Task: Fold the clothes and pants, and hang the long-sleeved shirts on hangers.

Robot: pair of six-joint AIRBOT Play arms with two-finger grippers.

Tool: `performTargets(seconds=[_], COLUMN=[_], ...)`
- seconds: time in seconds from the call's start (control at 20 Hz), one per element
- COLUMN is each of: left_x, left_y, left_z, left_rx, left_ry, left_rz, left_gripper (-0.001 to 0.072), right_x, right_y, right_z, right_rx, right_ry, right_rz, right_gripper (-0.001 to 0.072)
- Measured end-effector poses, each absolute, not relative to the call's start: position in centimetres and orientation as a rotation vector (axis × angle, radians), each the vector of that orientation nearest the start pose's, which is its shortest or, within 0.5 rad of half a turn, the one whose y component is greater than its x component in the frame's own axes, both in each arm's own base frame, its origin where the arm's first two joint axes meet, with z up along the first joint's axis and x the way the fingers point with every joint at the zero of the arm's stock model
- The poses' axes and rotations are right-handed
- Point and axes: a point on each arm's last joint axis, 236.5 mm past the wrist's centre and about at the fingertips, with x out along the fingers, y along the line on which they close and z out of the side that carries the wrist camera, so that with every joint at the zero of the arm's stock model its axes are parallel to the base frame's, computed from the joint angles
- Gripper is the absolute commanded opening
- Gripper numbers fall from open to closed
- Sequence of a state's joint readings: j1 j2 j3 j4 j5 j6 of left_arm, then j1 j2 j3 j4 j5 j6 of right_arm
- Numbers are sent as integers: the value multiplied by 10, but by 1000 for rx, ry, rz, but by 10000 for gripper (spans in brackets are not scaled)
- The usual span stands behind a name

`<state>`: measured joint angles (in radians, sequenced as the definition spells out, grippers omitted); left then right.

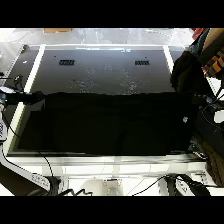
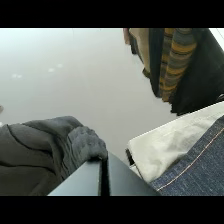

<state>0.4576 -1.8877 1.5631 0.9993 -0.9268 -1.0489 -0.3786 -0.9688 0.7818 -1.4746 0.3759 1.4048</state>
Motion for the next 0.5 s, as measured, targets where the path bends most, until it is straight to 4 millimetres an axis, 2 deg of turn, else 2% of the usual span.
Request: performTargets(seconds=[0.3, 0.4, 0.45, 0.5], left_x=[531, 532, 534, 535], left_y=[119, 116, 117, 119], left_z=[-90, -96, -97, -98], left_rx=[-261, -195, -167, -153], left_ry=[1067, 1087, 1091, 1093], left_rz=[-111, -94, -76, -55], left_gripper=[512, 516, 556, 564], right_x=[400, 400, 400, 400], right_y=[-150, -150, -150, -150], right_z=[84, 84, 84, 84], right_rx=[49, 49, 50, 50], right_ry=[563, 563, 563, 563], right_rz=[-312, -312, -312, -312], right_gripper=[22, 22, 21, 22])
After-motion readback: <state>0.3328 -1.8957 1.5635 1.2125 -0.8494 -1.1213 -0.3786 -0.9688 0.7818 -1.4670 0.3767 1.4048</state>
